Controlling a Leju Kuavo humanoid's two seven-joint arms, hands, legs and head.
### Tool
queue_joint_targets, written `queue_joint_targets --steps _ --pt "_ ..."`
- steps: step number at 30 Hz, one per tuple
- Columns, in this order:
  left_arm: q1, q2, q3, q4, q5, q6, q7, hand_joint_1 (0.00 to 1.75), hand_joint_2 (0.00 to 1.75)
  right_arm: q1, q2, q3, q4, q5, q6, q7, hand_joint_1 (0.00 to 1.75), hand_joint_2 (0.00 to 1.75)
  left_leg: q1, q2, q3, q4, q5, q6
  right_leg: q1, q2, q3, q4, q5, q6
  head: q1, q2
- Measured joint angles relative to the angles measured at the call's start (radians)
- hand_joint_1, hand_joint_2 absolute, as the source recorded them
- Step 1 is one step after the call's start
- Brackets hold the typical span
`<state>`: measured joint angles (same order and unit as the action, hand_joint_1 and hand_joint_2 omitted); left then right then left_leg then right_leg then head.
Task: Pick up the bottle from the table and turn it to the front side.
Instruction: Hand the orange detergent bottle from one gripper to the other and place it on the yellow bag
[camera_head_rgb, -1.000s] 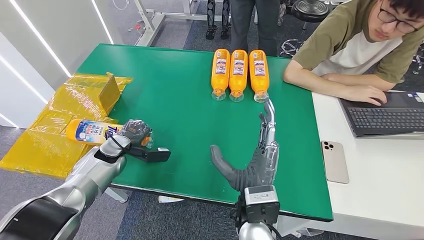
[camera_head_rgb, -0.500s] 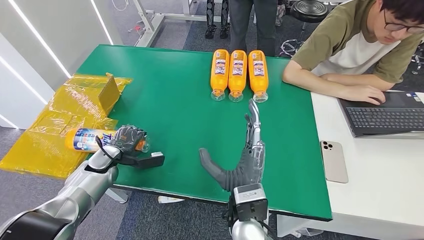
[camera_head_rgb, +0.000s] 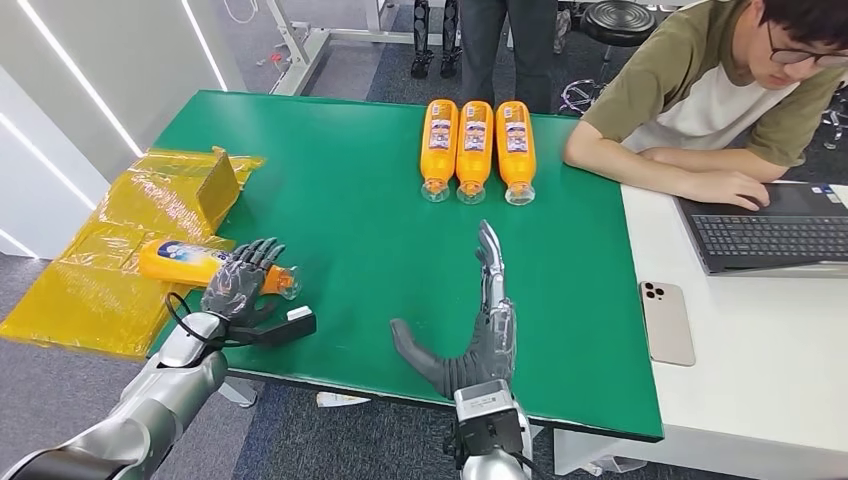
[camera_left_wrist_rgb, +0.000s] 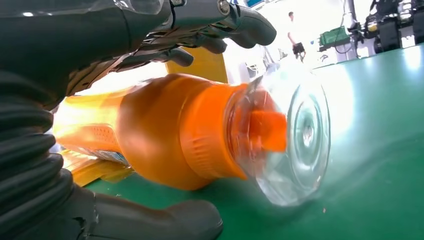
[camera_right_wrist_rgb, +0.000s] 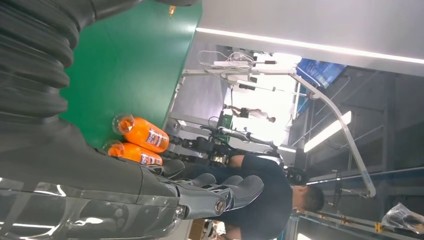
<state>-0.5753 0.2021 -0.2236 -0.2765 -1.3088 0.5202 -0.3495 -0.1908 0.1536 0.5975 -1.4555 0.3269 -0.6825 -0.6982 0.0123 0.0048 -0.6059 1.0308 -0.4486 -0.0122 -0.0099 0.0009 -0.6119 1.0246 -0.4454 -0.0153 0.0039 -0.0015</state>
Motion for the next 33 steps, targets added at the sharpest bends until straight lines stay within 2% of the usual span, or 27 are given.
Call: queue_joint_targets --steps 5,12,15,20,22,28,33 --pt "0.003 -0.005 0.026 0.000 0.021 0.015 -0.031 0.00 1.75 0.003 -0.003 0.000 0.000 0.001 0.000 -0.001 0.00 1.75 0.000 0.000 0.001 0.000 0.000 0.000 0.000 0.000 0.000 0.000 0.000 0.000 0.000 0.000" --pt "0.030 -0.047 0.135 -0.012 0.179 0.083 -0.224 0.00 1.75 0.008 -0.006 -0.001 0.000 0.004 0.000 -0.001 0.00 1.75 0.000 -0.001 -0.001 0.000 0.000 0.000 0.000 -0.001 -0.001 0.000 0.000 0.000 0.000 0.000" --pt "0.037 -0.075 0.196 -0.052 0.360 0.078 -0.300 0.00 1.75 0.010 -0.006 -0.005 -0.001 0.018 0.000 -0.001 0.00 1.75 0.000 -0.001 -0.001 0.001 0.000 0.000 0.000 0.000 -0.002 0.000 0.000 0.000 0.000 0.000" --pt "0.078 -0.084 0.193 -0.267 0.952 0.094 -0.346 0.00 1.75 0.021 -0.006 -0.017 -0.011 0.036 0.000 -0.001 0.00 1.75 0.000 0.000 -0.002 0.001 0.000 0.000 0.000 0.000 -0.002 0.000 0.001 -0.001 0.000 0.000" --pt "0.105 -0.080 0.176 -0.381 1.109 0.123 -0.348 0.00 1.75 0.024 -0.006 -0.019 -0.013 0.036 0.000 -0.001 0.00 1.75 0.000 0.000 -0.002 0.001 0.000 0.000 0.000 0.000 -0.003 0.000 0.001 -0.001 0.000 0.000" --pt "0.194 -0.081 0.168 -0.701 1.171 0.175 -0.353 0.00 1.75 0.038 -0.009 -0.024 -0.023 0.043 0.000 -0.001 0.00 1.75 0.000 0.000 -0.003 0.000 0.000 0.000 0.000 0.000 -0.003 -0.001 0.000 -0.001 0.000 0.000" --pt "0.256 -0.112 0.186 -0.912 1.238 0.164 -0.353 0.00 1.75 0.051 -0.013 -0.029 -0.033 0.064 0.000 -0.002 0.00 1.75 0.000 0.000 -0.003 0.000 0.000 0.000 0.000 0.000 -0.003 -0.001 0.000 -0.001 0.000 0.000"
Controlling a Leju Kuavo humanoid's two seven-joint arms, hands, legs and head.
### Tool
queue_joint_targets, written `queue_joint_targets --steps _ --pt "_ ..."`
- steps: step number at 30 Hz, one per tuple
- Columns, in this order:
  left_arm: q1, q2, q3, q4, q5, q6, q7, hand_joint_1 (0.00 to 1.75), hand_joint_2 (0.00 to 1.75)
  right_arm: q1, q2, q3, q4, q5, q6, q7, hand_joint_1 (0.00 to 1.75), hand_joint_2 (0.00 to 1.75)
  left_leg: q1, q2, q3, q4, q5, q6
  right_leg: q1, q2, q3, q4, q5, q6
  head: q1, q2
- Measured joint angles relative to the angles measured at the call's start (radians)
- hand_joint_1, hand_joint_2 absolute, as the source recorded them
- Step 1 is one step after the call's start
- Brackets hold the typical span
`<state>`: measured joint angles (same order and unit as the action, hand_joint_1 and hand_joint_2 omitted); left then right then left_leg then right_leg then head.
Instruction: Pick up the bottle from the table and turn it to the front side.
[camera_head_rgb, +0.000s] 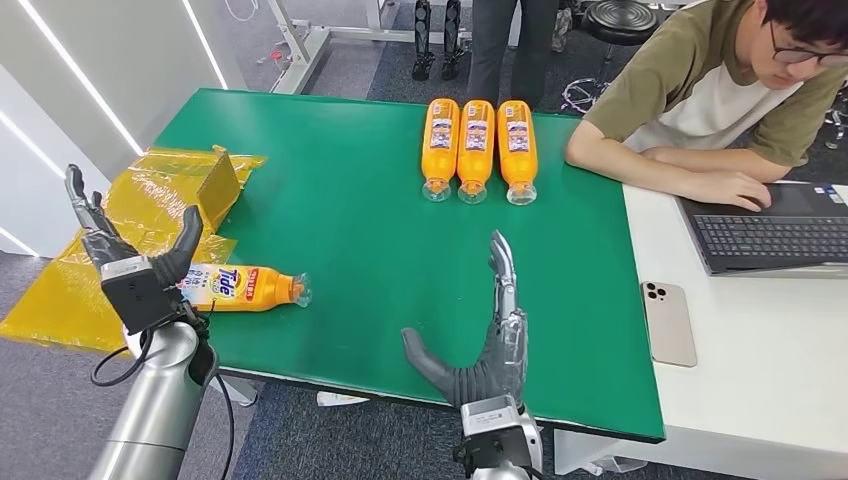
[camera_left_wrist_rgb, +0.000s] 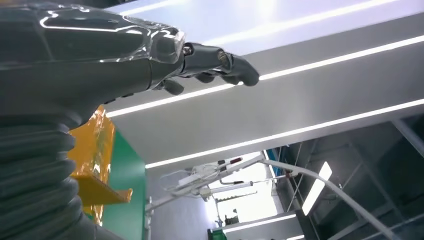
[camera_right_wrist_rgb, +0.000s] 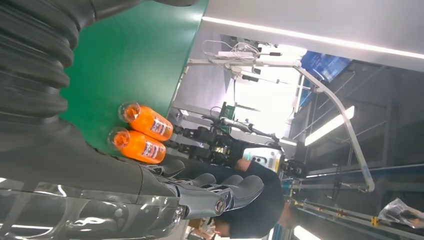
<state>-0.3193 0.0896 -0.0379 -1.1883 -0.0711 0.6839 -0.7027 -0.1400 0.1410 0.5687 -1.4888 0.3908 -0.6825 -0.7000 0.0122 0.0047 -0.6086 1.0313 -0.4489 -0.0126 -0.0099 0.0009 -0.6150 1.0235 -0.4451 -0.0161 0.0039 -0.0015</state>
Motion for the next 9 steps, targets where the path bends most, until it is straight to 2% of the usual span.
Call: queue_joint_targets --steps 4,9 --pt "0.021 -0.065 0.034 -0.140 0.058 -0.101 0.000 0.00 1.75 0.007 -0.001 -0.005 -0.005 0.011 0.000 0.000 0.00 1.75 0.000 0.000 0.000 0.000 0.000 0.000 0.000 -0.001 0.000 0.000 0.000 0.000 0.000 0.000" --pt "0.025 -0.152 0.068 -0.209 0.092 -0.227 0.000 0.00 1.75 0.013 -0.001 -0.011 -0.009 0.021 0.000 0.001 0.00 1.75 0.000 0.000 0.000 0.000 0.000 0.000 0.000 0.000 0.000 -0.001 0.000 0.000 0.000 0.000"
